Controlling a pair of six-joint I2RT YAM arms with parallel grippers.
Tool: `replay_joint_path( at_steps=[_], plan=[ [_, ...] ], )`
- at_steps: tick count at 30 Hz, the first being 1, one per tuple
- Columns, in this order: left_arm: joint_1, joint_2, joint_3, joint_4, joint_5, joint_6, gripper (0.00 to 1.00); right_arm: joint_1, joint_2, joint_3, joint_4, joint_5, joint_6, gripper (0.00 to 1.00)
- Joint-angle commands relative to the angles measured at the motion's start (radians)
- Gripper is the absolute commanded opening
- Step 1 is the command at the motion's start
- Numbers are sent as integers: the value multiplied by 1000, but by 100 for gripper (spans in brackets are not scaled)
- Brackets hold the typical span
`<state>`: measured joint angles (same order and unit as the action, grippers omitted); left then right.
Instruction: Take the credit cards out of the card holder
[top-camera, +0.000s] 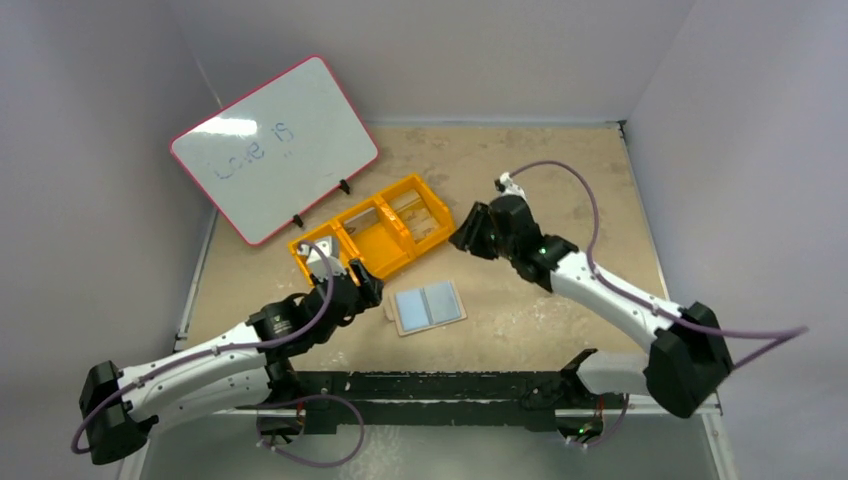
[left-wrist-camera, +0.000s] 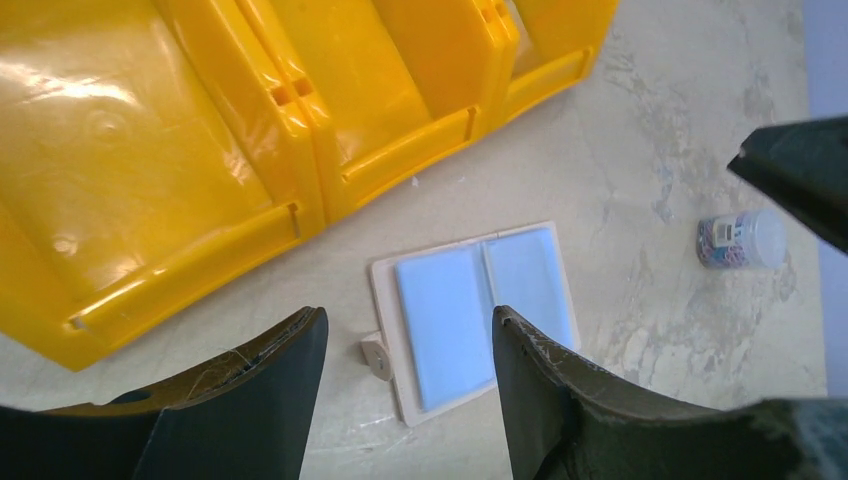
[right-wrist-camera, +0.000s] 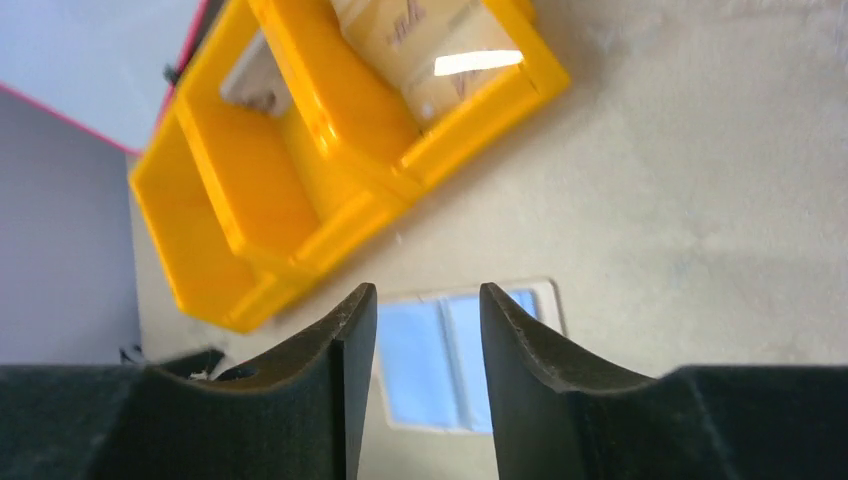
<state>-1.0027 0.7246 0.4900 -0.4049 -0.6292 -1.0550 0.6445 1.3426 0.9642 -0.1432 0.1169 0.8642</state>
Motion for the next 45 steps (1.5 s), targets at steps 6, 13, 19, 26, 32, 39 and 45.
replay_joint_path(
  at_steps=[6, 13, 19, 26, 32, 39, 45],
  plan=[
    [-4, 170, 43, 287, 196, 51, 61, 3, -140, -415, 414, -327, -138, 46],
    [-4, 294, -11, 307, 215, -11, 61, 1, -46, -480, 511, -459, -157, 45],
    [-4, 377, -45, 343, 241, -20, 61, 1, 15, -457, 422, -449, -183, 45],
    [-3, 457, -57, 340, 247, -16, 52, 1, 93, -414, 405, -421, -197, 40],
    [-5, 493, -89, 400, 266, -26, 43, 2, 133, -386, 406, -449, -211, 26],
    [-4, 488, -96, 397, 246, -31, 34, 14, 52, -317, 195, -236, -256, 33],
    [-5, 475, -99, 388, 233, -31, 30, 14, 8, -299, 173, -286, -281, 35]
  ],
)
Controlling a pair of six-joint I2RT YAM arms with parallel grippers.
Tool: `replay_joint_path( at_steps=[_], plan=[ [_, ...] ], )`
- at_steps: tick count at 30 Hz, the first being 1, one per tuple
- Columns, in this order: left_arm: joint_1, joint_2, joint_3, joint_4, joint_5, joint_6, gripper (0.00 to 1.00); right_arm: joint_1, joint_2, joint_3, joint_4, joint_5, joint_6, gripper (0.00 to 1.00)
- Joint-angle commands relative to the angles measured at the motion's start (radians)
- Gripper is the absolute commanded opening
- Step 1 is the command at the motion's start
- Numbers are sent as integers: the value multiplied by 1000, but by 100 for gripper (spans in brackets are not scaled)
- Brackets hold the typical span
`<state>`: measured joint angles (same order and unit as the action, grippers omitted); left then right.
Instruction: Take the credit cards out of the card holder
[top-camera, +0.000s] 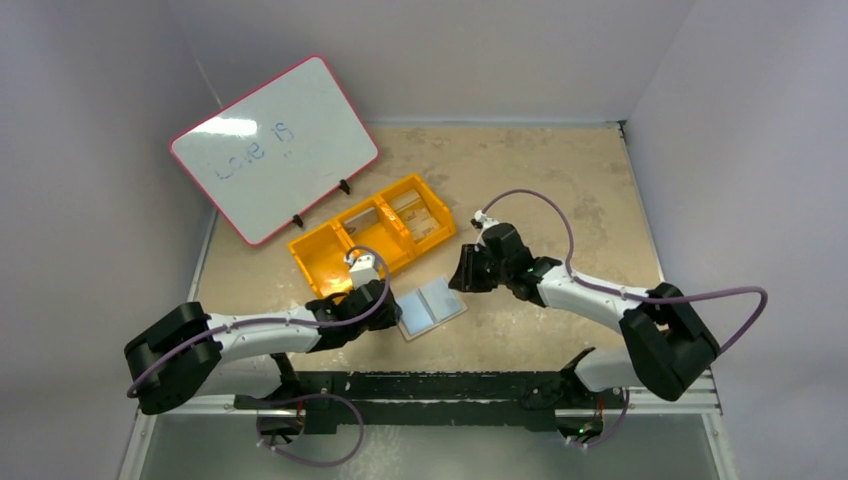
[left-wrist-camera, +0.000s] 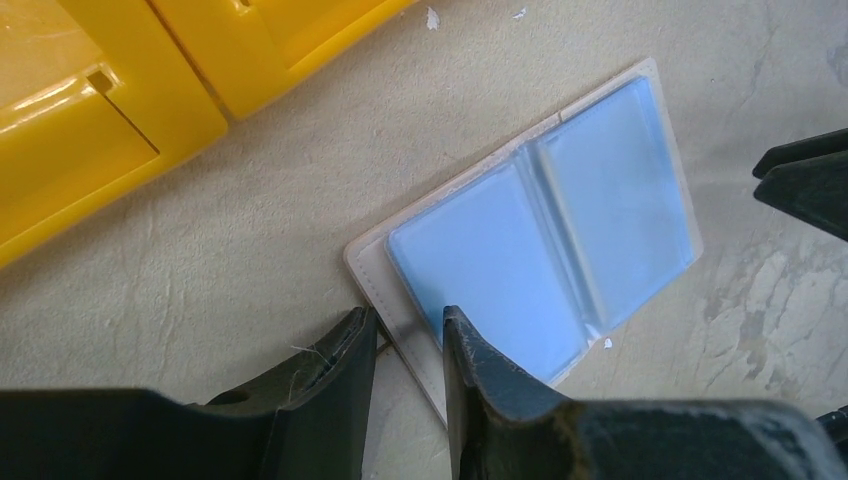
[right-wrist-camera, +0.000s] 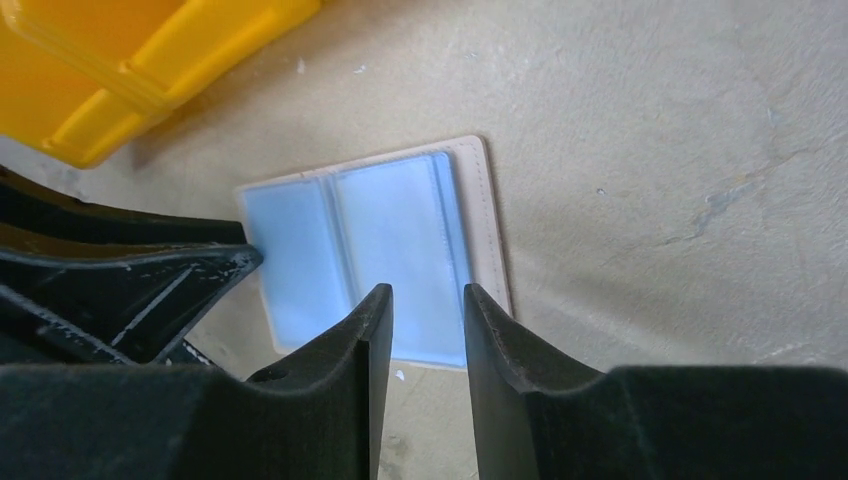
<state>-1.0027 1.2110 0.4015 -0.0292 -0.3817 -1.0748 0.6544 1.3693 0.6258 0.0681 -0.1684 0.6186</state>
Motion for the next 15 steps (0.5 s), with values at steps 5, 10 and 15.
replay_joint_path(
  at_steps=[5, 10, 15],
  plan=[
    [-4, -10, -8, 15, -13, -7, 28, 4, 25, 13, 26, -57, -23, 36],
    [-4, -3, -3, 12, -11, -3, 27, 4, 92, 0, 76, -115, -20, 35],
    [-4, -3, 2, 7, -13, -1, 26, 4, 129, -13, 104, -132, -21, 32]
  ],
)
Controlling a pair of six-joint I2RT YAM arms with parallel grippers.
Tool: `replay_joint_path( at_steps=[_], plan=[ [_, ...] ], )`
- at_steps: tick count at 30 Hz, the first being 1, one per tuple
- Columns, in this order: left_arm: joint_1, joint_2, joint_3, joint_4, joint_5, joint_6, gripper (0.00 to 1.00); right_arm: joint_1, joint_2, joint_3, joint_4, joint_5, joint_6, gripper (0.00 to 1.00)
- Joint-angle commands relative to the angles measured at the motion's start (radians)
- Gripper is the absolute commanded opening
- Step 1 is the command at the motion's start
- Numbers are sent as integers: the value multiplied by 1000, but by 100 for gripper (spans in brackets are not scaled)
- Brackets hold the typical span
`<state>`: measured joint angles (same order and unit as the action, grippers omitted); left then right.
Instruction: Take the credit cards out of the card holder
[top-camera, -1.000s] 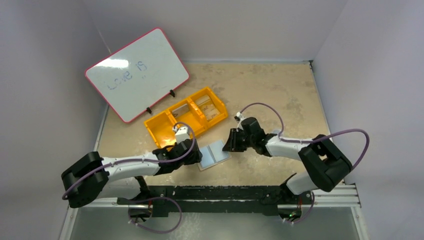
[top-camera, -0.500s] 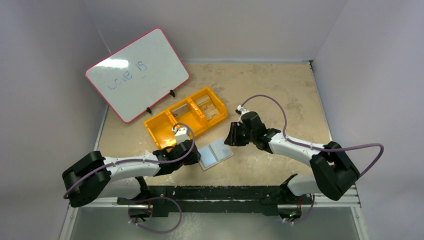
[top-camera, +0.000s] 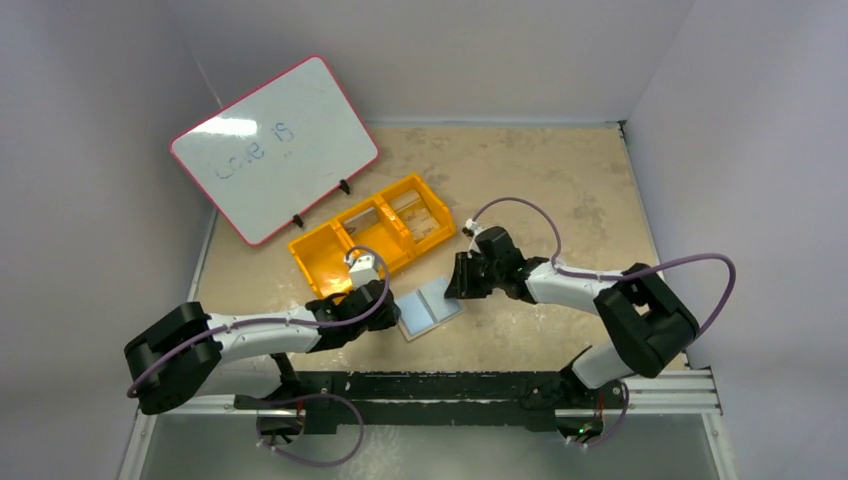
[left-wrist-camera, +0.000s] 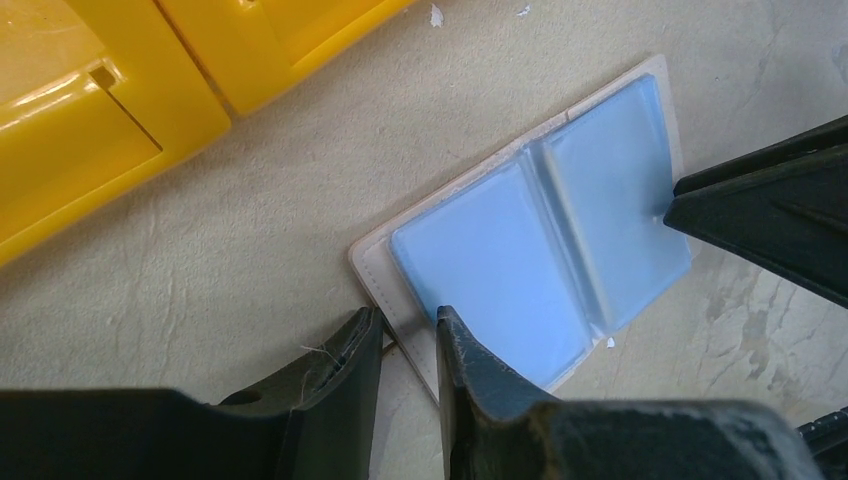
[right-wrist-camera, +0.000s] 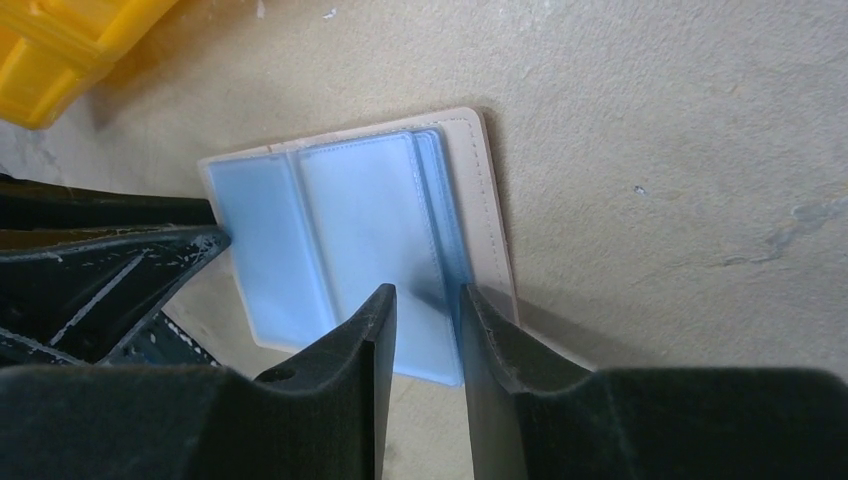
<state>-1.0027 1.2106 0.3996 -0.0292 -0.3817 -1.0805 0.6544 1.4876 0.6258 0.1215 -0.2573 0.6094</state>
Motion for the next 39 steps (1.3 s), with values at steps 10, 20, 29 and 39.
replay_joint_path(
  at_steps=[10, 20, 29, 39],
  plan=[
    [-5, -1, 14, 3, -16, 11, 22, 21, 14, -7, 98, -132, -25, 23],
    [-5, -29, 15, -8, -52, 1, 22, 70, 10, 48, 178, -295, -4, 28],
    [-4, -112, -6, -58, -106, -27, 23, 126, 41, 125, 139, -301, -49, 34],
    [-4, -102, -10, -47, -95, -26, 23, 128, 25, 119, 76, -170, -30, 35]
  ],
)
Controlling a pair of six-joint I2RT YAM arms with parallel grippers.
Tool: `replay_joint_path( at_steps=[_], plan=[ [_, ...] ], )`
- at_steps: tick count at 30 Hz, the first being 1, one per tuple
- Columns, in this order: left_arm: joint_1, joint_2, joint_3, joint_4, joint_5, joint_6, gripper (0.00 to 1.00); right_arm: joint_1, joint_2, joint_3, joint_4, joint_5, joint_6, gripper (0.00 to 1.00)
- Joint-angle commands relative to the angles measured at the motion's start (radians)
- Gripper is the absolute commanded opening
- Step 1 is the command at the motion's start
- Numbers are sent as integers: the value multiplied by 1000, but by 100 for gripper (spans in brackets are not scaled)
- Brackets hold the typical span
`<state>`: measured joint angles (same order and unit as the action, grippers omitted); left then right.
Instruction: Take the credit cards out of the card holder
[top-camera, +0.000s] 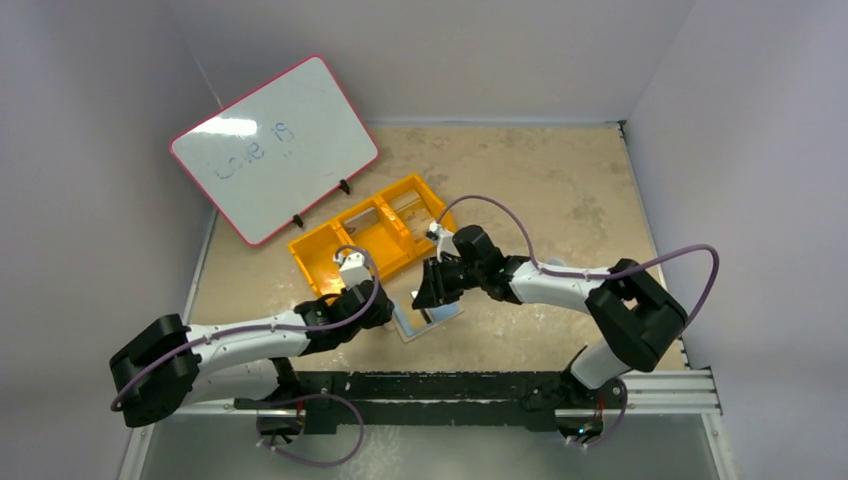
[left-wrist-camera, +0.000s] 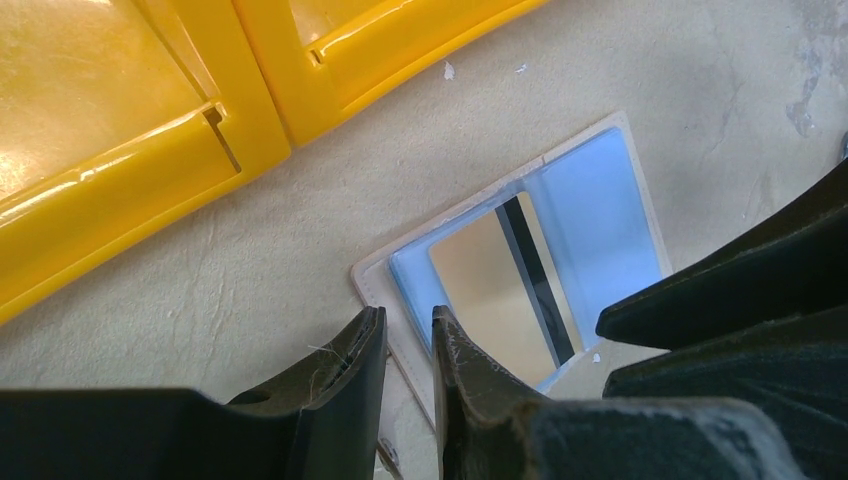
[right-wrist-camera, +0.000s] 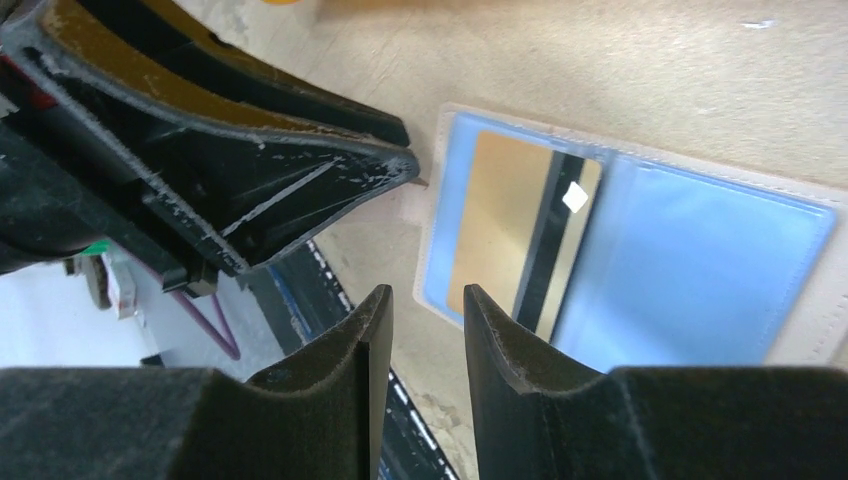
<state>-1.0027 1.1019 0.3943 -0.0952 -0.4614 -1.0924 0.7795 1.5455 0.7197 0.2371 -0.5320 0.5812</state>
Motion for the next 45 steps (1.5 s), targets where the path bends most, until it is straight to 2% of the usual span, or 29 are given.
replay_joint_path(
  at_steps=[1, 4, 8, 12, 17, 22, 26, 30, 36, 42, 45],
  plan=[
    [-5, 12, -2, 20, -12, -13, 23, 2, -34, 32, -71, 140, 2, 35],
    [-5, 16, -2, 33, 4, -3, 24, 3, -23, 45, -152, 227, 10, 37],
    [-4, 37, -3, 55, 37, 9, 30, 0, 2, 31, -162, 222, 19, 37],
    [-5, 60, -6, 69, 64, 8, 33, -1, 43, 24, -92, 122, 18, 37],
    [-4, 89, -12, 82, 88, 10, 33, -4, 102, 2, -33, 86, 51, 36],
    [-5, 129, -24, 103, 104, 9, 26, -19, 116, -35, 51, 32, 91, 35],
    [-4, 170, -25, 126, 122, 12, 19, -32, 130, -72, 145, -33, 144, 28],
    [-4, 182, -22, 117, 121, 16, 13, -54, 126, -91, 186, -46, 183, 19],
    [-5, 145, -24, 86, 92, 14, 8, -87, 104, -114, 210, -48, 212, 0],
    [-4, 148, -22, 84, 90, 17, 0, -109, 83, -138, 238, -64, 241, 0],
    [-4, 153, -21, 85, 87, 18, 0, -119, 47, -154, 213, -36, 240, 0]
  ],
)
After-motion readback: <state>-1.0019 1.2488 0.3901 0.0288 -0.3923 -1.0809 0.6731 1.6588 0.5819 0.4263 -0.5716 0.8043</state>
